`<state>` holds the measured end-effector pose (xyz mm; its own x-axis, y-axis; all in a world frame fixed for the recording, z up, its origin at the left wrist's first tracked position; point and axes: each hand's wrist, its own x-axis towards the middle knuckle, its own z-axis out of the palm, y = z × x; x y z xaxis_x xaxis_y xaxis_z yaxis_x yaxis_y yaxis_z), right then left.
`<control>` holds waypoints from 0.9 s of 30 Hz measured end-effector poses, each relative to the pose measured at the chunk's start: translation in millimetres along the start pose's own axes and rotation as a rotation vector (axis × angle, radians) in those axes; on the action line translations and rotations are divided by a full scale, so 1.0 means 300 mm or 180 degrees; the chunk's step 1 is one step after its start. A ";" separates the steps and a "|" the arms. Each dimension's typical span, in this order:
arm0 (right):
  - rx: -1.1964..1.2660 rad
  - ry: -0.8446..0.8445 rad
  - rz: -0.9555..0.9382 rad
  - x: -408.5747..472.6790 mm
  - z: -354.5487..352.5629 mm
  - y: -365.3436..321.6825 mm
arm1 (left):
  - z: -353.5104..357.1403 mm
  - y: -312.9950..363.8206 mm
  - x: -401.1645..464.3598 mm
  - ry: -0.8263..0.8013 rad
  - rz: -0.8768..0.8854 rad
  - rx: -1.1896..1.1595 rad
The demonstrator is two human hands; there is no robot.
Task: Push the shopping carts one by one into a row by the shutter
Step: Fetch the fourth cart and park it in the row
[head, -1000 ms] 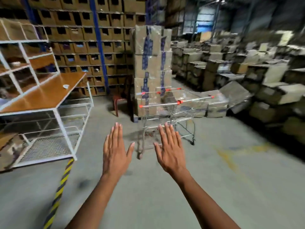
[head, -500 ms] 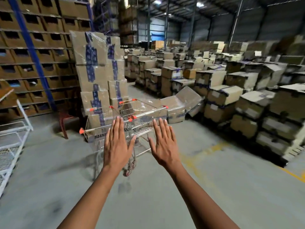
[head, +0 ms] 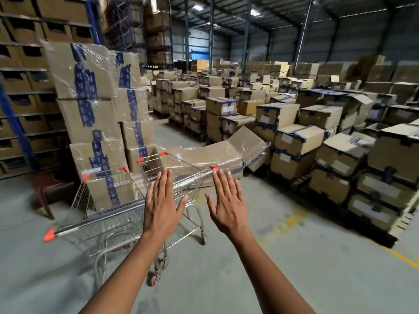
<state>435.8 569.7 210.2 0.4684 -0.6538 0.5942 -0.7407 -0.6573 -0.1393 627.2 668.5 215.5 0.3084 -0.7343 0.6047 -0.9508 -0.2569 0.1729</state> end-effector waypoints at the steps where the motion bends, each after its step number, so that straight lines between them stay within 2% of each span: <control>1: 0.0023 0.0021 0.0017 0.054 0.028 0.028 | 0.039 -0.001 0.050 0.0003 0.0008 -0.0013; 8: 0.0112 -0.0038 -0.0050 0.456 0.346 0.238 | 0.382 -0.047 0.385 -0.0078 -0.0027 0.0116; 14: 0.0256 -0.0250 -0.0238 0.781 0.645 0.426 | 0.710 -0.077 0.673 -0.0149 -0.0307 0.0142; 21: 0.0485 -0.0834 -0.0631 1.060 0.970 0.583 | 1.074 -0.133 0.878 -0.0548 -0.0728 0.0146; 27: 0.0474 -0.1296 -0.0826 1.206 1.303 0.675 | 1.315 -0.197 0.973 -0.0779 -0.0822 0.0245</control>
<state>643.6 53.5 87.3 0.7999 -0.5354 0.2712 -0.5120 -0.8445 -0.1571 784.6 221.5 75.1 0.5447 -0.7652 0.3432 -0.8386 -0.4933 0.2311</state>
